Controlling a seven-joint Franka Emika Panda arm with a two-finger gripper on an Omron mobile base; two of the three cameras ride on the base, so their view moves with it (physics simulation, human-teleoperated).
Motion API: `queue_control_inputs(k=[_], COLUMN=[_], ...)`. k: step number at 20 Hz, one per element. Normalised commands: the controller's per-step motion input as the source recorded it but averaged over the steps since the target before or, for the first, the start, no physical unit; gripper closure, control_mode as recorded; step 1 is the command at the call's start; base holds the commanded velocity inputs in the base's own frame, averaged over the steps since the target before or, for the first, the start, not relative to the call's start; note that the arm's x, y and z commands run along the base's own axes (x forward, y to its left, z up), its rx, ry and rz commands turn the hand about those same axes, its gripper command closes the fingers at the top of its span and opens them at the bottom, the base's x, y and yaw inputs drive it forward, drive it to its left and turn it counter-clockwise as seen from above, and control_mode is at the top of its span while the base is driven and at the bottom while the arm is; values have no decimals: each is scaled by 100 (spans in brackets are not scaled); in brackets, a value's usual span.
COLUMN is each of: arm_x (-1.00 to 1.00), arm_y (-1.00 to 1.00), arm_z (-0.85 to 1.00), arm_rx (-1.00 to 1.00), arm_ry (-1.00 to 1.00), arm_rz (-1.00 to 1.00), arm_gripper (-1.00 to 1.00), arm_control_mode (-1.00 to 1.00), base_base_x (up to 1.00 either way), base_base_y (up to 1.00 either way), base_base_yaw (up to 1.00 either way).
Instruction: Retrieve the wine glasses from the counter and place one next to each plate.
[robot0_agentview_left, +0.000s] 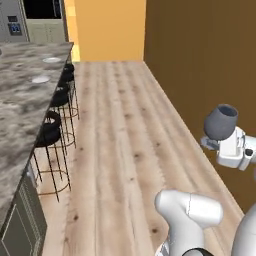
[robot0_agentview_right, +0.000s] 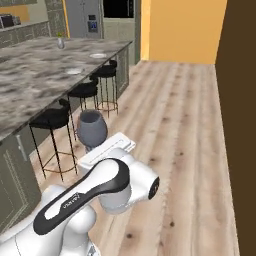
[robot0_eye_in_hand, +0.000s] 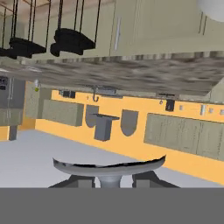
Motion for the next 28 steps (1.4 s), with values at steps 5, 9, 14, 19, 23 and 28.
queue_control_inputs(k=[5, 9, 14, 19, 23, 28], arm_x=[0, 0, 0, 0, 0, 0], arm_y=[0, 0, 0, 0, 0, 0], arm_z=[0, 0, 0, 0, 0, 0], arm_rx=[0, 0, 0, 0, 0, 0], arm_ry=[0, 0, 0, 0, 0, 0], arm_rz=[0, 0, 0, 0, 0, 0], arm_gripper=[100, 100, 100, 100, 100, 100], arm_control_mode=[100, 100, 100, 100, 100, 100], base_base_x=[100, 100, 100, 100, 100, 100], base_base_y=[-63, -47, -52, -58, -48, -41], base_base_yaw=[54, 58, 60, 61, 67, 72])
